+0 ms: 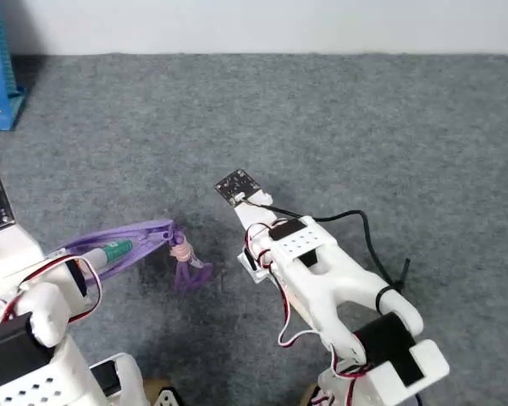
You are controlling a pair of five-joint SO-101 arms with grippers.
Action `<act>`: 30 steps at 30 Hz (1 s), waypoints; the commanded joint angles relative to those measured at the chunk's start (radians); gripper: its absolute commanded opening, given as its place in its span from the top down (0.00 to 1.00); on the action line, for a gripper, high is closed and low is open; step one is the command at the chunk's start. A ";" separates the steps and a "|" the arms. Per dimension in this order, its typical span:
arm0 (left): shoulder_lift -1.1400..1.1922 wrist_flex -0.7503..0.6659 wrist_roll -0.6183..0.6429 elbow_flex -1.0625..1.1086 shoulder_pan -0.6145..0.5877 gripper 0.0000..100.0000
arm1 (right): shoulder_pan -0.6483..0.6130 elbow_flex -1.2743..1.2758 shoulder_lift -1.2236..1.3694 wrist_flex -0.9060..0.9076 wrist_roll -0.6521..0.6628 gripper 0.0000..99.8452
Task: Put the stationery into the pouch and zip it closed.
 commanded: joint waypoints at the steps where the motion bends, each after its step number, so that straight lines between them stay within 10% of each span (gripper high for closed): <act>1: 0.009 -0.002 0.006 -0.004 -0.005 0.99 | 0.030 -0.043 0.008 -0.018 0.015 0.99; 12: 0.009 -0.002 0.006 -0.004 -0.005 0.99 | 0.050 -0.041 -0.079 0.030 0.017 0.99; 30: 0.015 -0.006 -0.008 -0.035 0.150 0.99 | 0.005 -0.043 -1.079 0.512 0.074 0.99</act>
